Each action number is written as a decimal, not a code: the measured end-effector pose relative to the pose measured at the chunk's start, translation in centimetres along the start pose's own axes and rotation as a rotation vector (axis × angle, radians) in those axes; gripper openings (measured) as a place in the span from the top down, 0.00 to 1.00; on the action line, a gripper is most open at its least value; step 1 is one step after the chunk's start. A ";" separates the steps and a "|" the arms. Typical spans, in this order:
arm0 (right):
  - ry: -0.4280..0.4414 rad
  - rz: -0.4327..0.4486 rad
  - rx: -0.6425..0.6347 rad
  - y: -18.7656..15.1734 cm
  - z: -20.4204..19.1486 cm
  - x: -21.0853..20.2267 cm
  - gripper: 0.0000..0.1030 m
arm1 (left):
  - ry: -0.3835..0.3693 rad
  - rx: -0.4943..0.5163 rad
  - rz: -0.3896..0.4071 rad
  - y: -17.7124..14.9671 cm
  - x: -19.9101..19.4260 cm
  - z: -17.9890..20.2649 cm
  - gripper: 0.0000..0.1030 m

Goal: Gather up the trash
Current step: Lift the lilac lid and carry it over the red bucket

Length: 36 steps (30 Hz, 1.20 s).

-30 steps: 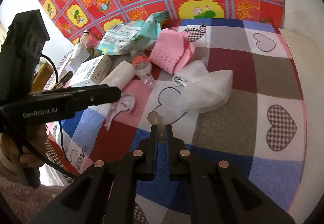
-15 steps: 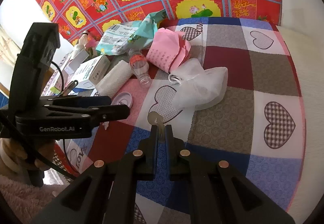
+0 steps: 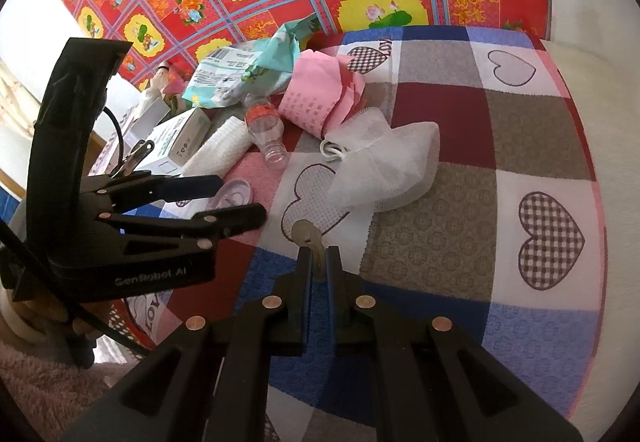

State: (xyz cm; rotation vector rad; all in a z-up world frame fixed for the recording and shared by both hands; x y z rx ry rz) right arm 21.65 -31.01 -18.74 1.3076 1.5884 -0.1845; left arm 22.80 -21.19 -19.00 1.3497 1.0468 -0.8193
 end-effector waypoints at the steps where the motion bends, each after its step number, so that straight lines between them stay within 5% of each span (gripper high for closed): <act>1: 0.002 0.000 0.002 0.0 0.0 0.0 0.93 | 0.011 0.001 0.000 0.0 0.0 -0.1 0.42; 4: 0.004 0.001 0.002 -0.1 0.0 0.1 0.93 | 0.017 -0.009 0.010 0.1 -0.1 -0.5 0.59; 22: -0.005 0.049 0.018 -0.6 -0.9 -1.6 0.93 | -0.080 -0.069 0.030 -0.5 -2.5 -1.4 0.59; 36: -0.114 0.137 0.074 -2.5 -3.2 -4.2 0.93 | -0.148 -0.012 0.082 -1.4 -5.0 -1.6 0.59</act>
Point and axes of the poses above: each gripper's, at about its wrist camera, not at the fingertips, and x roughly the way its jaws point, z to its right, y to its top, the point moved 9 cm from there along x, roughly the way its jaws point, and after that the axes turned 7 degrees about y, right-handed, at the moved point
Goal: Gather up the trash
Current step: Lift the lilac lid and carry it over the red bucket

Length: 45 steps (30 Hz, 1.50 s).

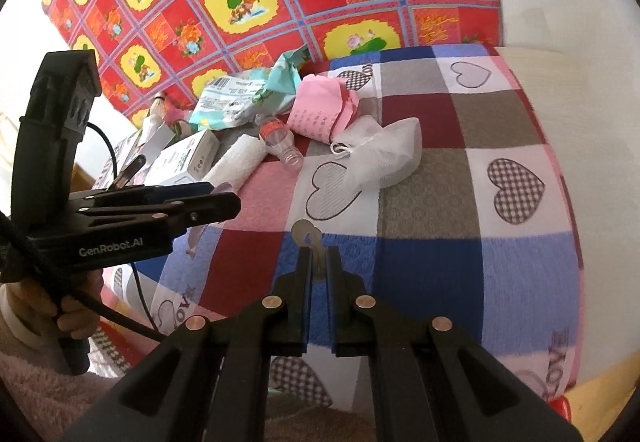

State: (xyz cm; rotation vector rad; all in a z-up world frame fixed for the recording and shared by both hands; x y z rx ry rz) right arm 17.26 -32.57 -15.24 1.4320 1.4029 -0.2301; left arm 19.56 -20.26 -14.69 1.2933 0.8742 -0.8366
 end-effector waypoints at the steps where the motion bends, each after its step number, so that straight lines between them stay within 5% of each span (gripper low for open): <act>1: -0.007 0.009 0.008 -0.2 -0.1 -0.2 0.93 | -0.010 0.007 0.005 -0.1 -0.4 0.0 0.59; 26: -0.228 0.230 0.226 -7.2 -2.1 -8.7 0.93 | -0.183 0.240 0.084 -3.3 -6.1 4.1 0.59; 45: -0.397 0.325 0.463 -16.8 1.9 -17.4 0.93 | -0.353 0.507 0.056 -9.3 -7.8 15.6 0.59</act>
Point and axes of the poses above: each gripper's, at about its wrist camera, not at the fingertips, and x roughly the way its jaws point, z to its right, y to its top, the point moved 9 cm from there along x, roughly the way its jaws point, and after that the axes turned 7 degrees about y, right-handed, at the moved point
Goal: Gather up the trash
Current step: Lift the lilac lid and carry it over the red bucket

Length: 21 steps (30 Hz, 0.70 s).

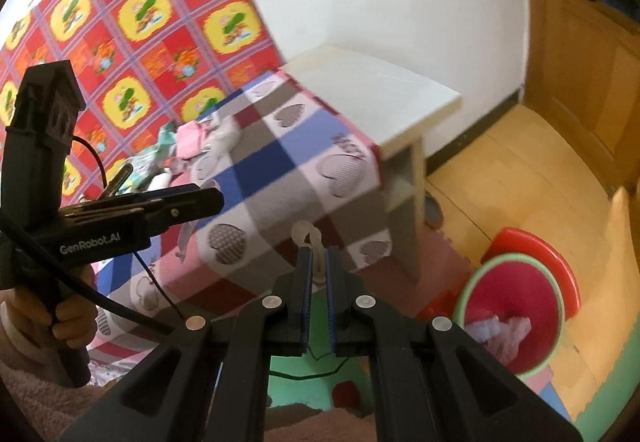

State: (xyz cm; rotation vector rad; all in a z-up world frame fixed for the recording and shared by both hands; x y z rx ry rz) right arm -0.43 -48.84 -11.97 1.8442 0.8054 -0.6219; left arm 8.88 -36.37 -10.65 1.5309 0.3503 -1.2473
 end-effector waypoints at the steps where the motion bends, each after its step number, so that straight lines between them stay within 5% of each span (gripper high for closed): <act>1: -0.008 0.003 0.010 -0.2 0.7 -0.4 0.93 | -0.009 0.011 -0.002 0.0 0.2 0.8 0.59; 21: -0.175 -0.027 0.253 -6.4 16.9 -2.8 0.93 | -0.213 0.223 -0.110 -2.2 8.6 18.6 0.59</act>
Point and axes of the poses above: each gripper's, at about its wrist camera, not at the fingertips, and x roughly the way its jaws point, z to its right, y to its top, the point moved 9 cm from there along x, roughly the way its jaws point, and after that the axes turned 7 degrees about y, right-handed, at the moved point
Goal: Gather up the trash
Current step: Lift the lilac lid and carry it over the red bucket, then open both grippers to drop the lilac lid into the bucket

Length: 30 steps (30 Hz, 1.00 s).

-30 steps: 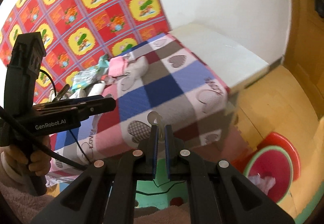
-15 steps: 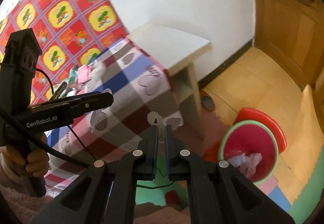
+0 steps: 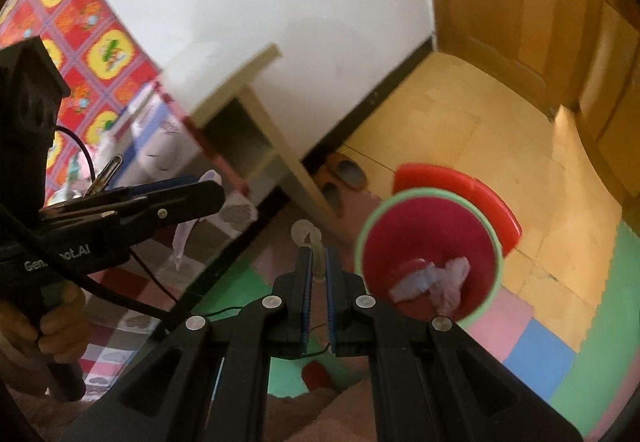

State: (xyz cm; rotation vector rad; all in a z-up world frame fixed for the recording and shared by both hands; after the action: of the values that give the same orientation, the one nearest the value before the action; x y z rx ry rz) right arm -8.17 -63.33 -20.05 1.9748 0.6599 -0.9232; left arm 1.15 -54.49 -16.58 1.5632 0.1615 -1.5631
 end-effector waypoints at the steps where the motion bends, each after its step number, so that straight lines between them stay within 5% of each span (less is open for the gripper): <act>1: -0.008 -0.008 0.011 -0.3 1.0 0.4 0.93 | -0.007 0.007 -0.008 0.0 0.7 0.6 0.59; 16: -0.098 -0.062 0.156 -2.6 11.3 5.7 0.93 | -0.084 0.124 -0.174 -1.4 14.2 7.9 0.59; 30: -0.131 -0.096 0.198 -3.6 14.9 7.5 0.93 | -0.069 0.168 -0.310 -3.2 22.6 10.0 0.59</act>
State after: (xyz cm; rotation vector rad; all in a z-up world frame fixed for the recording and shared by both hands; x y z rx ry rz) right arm -11.73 -73.41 -33.34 2.0473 0.6123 -1.2054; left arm -3.91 -69.94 -35.51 1.6704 0.2499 -1.9112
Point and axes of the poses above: each gripper's, at about its wrist camera, not at the fingertips, and x roughly the way its jaws point, z to its right, y to its top, the point moved 9 cm from there along x, roughly the way its jaws point, and after that the axes turned 7 degrees about y, right-handed, at the moved point
